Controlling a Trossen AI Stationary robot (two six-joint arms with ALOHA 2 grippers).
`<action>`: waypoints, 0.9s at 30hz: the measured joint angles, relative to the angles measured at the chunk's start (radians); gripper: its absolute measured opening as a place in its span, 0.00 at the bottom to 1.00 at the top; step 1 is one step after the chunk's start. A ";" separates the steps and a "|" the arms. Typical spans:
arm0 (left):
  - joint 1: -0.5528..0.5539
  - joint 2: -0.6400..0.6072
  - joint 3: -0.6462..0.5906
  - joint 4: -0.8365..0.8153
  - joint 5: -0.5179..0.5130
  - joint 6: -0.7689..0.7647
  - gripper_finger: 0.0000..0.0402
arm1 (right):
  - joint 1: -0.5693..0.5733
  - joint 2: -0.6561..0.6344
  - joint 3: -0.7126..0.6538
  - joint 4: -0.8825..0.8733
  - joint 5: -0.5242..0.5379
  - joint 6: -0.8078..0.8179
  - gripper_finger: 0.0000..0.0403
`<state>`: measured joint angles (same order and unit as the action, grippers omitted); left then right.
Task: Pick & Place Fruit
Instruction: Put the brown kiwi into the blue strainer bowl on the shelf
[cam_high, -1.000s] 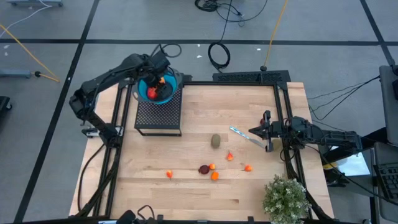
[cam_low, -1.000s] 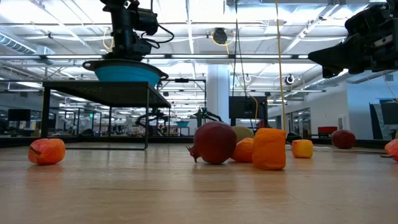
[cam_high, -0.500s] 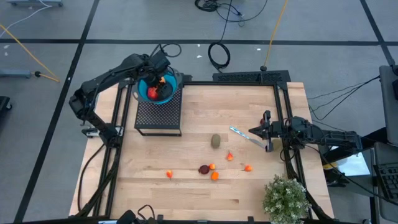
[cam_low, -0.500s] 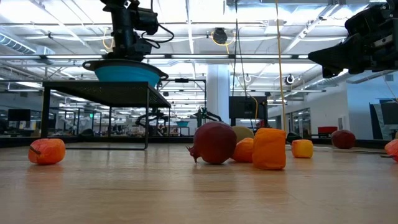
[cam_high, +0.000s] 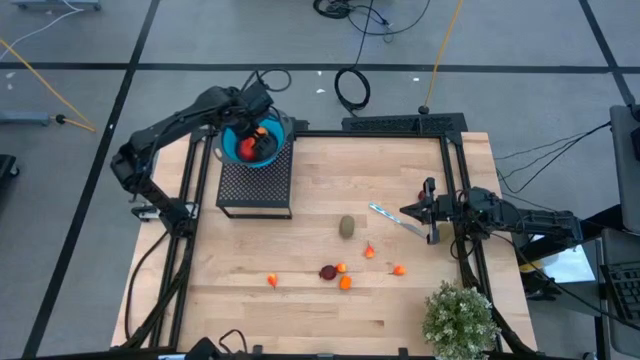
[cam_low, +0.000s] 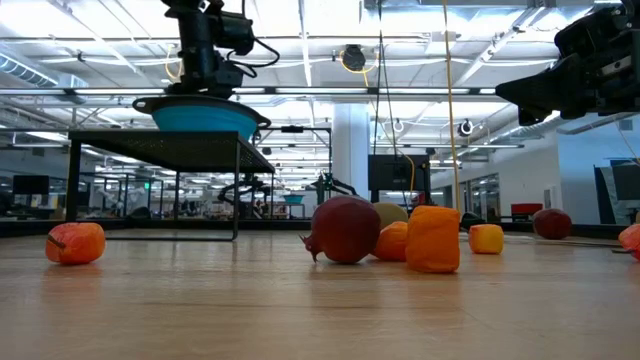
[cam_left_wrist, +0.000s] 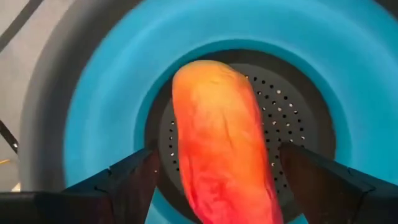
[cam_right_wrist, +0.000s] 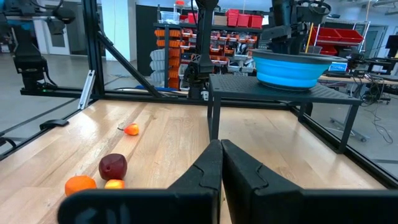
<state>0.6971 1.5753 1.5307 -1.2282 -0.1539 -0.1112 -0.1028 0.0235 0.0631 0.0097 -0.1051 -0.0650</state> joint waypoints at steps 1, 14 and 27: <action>-0.002 -0.007 0.000 0.000 0.000 0.000 0.83 | 0.000 0.000 0.000 0.000 0.000 0.000 0.00; -0.092 -0.182 0.000 0.096 -0.013 -0.055 0.73 | 0.000 0.000 0.000 0.000 0.000 0.000 0.00; -0.369 -0.263 0.000 0.131 -0.037 -0.157 0.61 | 0.000 0.000 0.000 0.000 0.000 0.001 0.00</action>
<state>0.3280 1.3123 1.5311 -1.0973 -0.1907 -0.2681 -0.1026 0.0237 0.0631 0.0097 -0.1053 -0.0643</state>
